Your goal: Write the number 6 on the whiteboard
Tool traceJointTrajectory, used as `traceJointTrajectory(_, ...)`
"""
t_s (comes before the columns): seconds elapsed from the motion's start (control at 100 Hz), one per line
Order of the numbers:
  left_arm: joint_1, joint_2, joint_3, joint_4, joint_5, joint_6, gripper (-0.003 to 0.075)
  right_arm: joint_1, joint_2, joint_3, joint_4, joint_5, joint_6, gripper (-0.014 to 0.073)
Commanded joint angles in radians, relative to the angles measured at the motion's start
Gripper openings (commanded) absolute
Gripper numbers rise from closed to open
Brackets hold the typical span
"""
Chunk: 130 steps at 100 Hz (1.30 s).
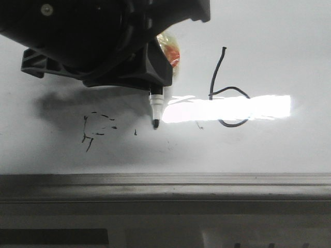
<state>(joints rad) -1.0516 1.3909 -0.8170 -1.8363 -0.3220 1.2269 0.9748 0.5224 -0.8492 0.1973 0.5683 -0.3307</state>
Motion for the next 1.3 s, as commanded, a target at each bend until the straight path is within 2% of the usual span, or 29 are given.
traceJointTrajectory(0.0,0.017,0.009,-0.015,-0.03,-0.063,-0.004,-0.002,-0.008,0.006,-0.033,0.015,-0.065,0.0,-0.0064)
traceJointTrajectory(0.26,0.017,0.009,-0.015,-0.03,-0.139,-0.002,-0.002,-0.008,0.006,-0.033,0.017,-0.063,0.0,-0.0064)
traceJointTrajectory(0.57,0.017,0.009,-0.015,-0.03,-0.157,0.002,-0.0008,-0.008,0.006,-0.033,0.017,-0.063,0.0,-0.0064)
traceJointTrajectory(0.64,0.017,0.009,-0.015,-0.03,-0.156,0.002,0.0039,-0.008,0.006,-0.033,0.017,-0.063,0.0,-0.0064)
traceJointTrajectory(0.88,0.017,0.009,-0.015,-0.03,-0.156,0.002,0.0306,-0.008,0.006,-0.022,0.017,-0.065,0.0,-0.0064)
traceJointTrajectory(0.95,0.017,0.009,-0.015,-0.03,-0.156,0.002,0.034,-0.008,0.006,-0.007,0.02,-0.068,0.0,-0.0064)
traceJointTrajectory(1.09,0.017,0.009,-0.015,-0.03,-0.156,0.002,0.0342,-0.008,0.006,0.013,0.044,-0.082,0.0,-0.0064)
traceJointTrajectory(1.15,0.017,0.009,-0.015,-0.025,-0.156,0.002,0.0365,-0.008,0.006,0.013,0.048,-0.085,0.0,-0.0064)
traceJointTrajectory(1.29,0.017,0.004,-0.026,0.02,-0.106,0.002,0.0554,-0.008,0.006,0.013,0.046,-0.091,0.0,-0.0064)
